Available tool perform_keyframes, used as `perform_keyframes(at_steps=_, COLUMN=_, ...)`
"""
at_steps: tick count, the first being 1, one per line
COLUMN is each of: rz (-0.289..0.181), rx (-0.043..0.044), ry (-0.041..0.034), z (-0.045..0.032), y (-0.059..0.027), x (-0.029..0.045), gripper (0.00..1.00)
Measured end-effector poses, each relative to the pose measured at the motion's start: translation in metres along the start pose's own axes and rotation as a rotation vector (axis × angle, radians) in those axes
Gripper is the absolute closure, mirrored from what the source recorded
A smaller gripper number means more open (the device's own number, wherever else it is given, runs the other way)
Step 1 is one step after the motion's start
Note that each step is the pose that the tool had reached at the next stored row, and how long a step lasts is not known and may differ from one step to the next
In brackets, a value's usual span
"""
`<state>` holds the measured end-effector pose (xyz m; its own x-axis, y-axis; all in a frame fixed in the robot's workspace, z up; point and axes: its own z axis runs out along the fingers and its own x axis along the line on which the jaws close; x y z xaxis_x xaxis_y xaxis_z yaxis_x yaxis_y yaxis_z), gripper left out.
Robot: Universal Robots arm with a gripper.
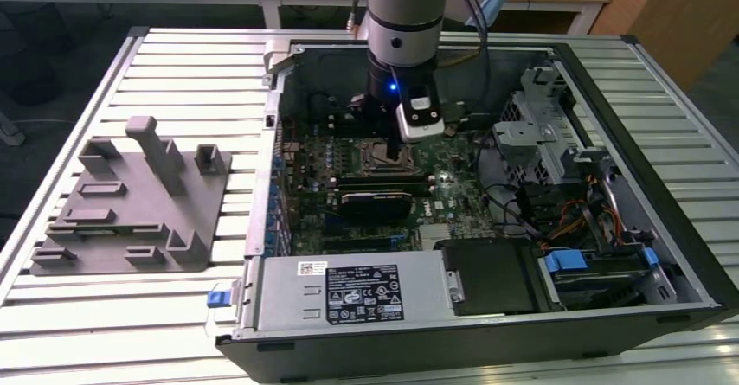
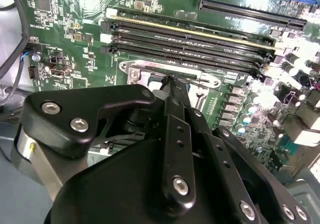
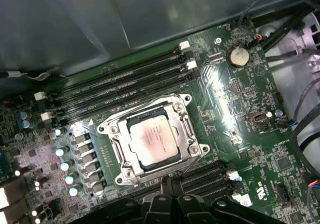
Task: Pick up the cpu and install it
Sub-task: 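Install the second cpu locking lever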
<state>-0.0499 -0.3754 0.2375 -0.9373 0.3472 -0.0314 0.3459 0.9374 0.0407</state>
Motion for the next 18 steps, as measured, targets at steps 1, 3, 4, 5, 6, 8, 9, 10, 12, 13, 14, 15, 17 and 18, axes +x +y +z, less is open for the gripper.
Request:
perform_keyframes(at_steps=1, rz=-0.005, rx=0.0001, ry=0.0004, z=0.0003, y=-0.0003, x=-0.0001, gripper=0.89)
perform_keyframes(at_steps=3, rz=-0.022, rx=-0.0004, ry=0.0011, z=0.0011, y=-0.0008, x=-0.0002, gripper=0.89)
perform_keyframes(at_steps=4, rz=-0.029, rx=-0.0004, ry=0.0015, z=0.0012, y=-0.0011, x=-0.0003, gripper=0.89)
perform_keyframes(at_steps=5, rz=-0.037, rx=-0.0008, ry=0.0018, z=0.0013, y=-0.0014, x=-0.0003, gripper=0.89)
perform_keyframes(at_steps=6, rz=-0.044, rx=-0.0012, ry=0.0020, z=0.0014, y=-0.0016, x=-0.0002, gripper=0.89)
perform_keyframes(at_steps=8, rz=-0.057, rx=-0.0015, ry=0.0026, z=0.0015, y=-0.0022, x=0.0004, gripper=0.89)
perform_keyframes(at_steps=9, rz=-0.062, rx=-0.0016, ry=0.0027, z=0.0015, y=-0.0027, x=0.0011, gripper=0.89)
perform_keyframes(at_steps=10, rz=-0.067, rx=-0.0017, ry=0.0029, z=0.0016, y=-0.0031, x=0.0017, gripper=0.89)
perform_keyframes(at_steps=12, rz=-0.076, rx=-0.0018, ry=0.0032, z=0.0017, y=-0.0040, x=0.0032, gripper=0.89)
perform_keyframes(at_steps=13, rz=-0.080, rx=-0.0019, ry=0.0034, z=0.0017, y=-0.0044, x=0.0038, gripper=0.89)
perform_keyframes(at_steps=14, rz=-0.085, rx=-0.0019, ry=0.0036, z=0.0017, y=-0.0049, x=0.0046, gripper=0.89)
perform_keyframes(at_steps=15, rz=-0.089, rx=-0.0021, ry=0.0037, z=0.0018, y=-0.0055, x=0.0051, gripper=0.89)
perform_keyframes(at_steps=17, rz=-0.099, rx=-0.0023, ry=0.0041, z=0.0021, y=-0.0069, x=0.0052, gripper=0.89)
perform_keyframes(at_steps=18, rz=-0.105, rx=-0.0026, ry=0.0044, z=0.0024, y=-0.0077, x=0.0051, gripper=0.89)
